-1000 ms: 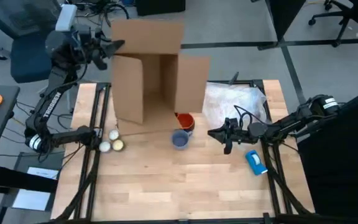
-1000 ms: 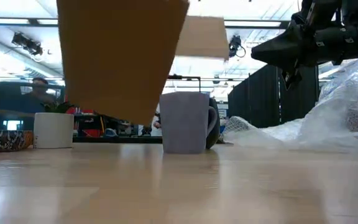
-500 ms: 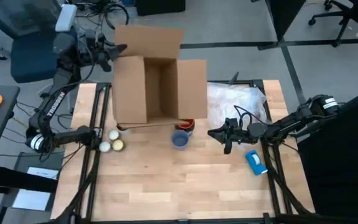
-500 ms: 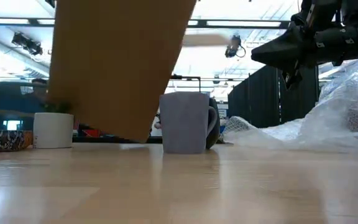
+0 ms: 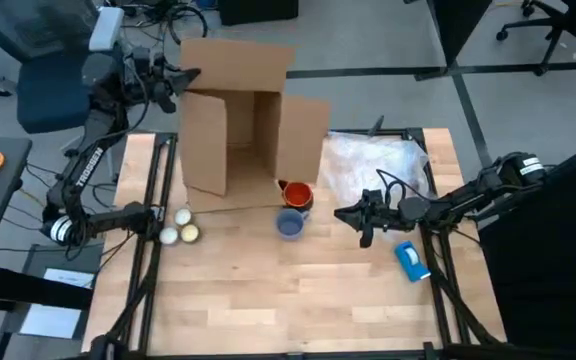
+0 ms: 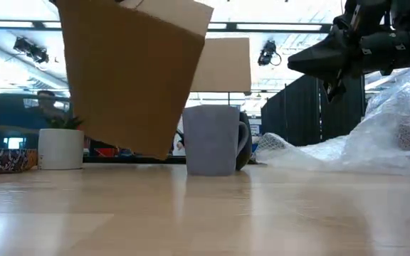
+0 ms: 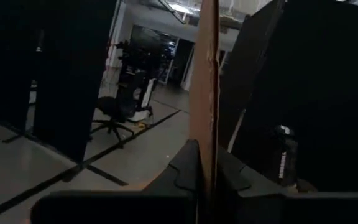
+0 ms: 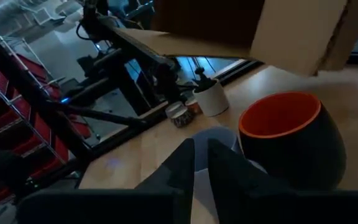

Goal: Wrap mug
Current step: Prepare the box

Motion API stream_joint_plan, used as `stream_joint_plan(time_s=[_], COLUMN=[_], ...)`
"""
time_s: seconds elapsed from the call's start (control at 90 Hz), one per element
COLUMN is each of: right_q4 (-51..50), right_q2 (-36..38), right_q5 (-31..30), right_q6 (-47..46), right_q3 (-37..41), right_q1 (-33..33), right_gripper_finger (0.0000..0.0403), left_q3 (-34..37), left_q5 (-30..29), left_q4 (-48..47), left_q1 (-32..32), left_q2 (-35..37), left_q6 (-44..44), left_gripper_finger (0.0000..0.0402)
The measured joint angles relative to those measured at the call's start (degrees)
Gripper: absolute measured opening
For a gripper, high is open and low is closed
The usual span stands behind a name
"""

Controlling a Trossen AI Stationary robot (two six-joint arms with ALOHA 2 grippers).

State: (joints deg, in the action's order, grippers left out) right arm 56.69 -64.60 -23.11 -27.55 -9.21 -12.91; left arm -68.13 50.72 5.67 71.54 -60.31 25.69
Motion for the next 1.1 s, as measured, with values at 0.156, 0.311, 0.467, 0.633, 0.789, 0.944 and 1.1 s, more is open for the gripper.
stream_joint_plan(time_s=[0.156, 0.311, 0.467, 0.633, 0.789, 0.944, 1.1], right_q4=[0.00, 0.00, 0.00, -0.05, -0.73, -1.11, -1.12], right_q2=[0.00, 0.00, 0.00, 0.00, 0.00, 0.00, 0.00], right_q5=[0.02, 0.04, 0.09, 0.13, 0.13, 0.13, 0.15], right_q6=[0.00, 0.00, 0.02, -0.12, -0.92, -2.06, -2.27], right_q3=[0.00, 0.00, 0.00, 0.00, 0.00, 0.00, 0.00], right_q1=[-0.02, -0.02, -0.02, -0.02, -0.04, -0.04, -0.04], right_gripper_finger=[0.0020, 0.0020, 0.0020, 0.0020, 0.0020, 0.0020, 0.0020], left_q3=[-0.19, -0.29, -0.07, -0.07, -0.07, -0.07, -0.08], left_q5=[0.15, 0.14, 1.01, 0.19, 0.80, 0.09, -2.41], left_q4=[-4.49, -12.09, -15.82, -16.15, -16.13, -17.65, -18.95], left_q1=[3.38, 4.74, 5.37, 5.82, 6.26, 7.00, 6.94], left_q2=[0.06, 0.14, 0.24, 0.55, 0.96, 1.21, 1.71], left_q6=[-4.46, -11.23, -14.88, -17.29, -19.08, -22.53, -24.64], left_gripper_finger=[0.0000, 0.0000, 0.0000, 0.0002, 0.0003, 0.0003, 0.0003])
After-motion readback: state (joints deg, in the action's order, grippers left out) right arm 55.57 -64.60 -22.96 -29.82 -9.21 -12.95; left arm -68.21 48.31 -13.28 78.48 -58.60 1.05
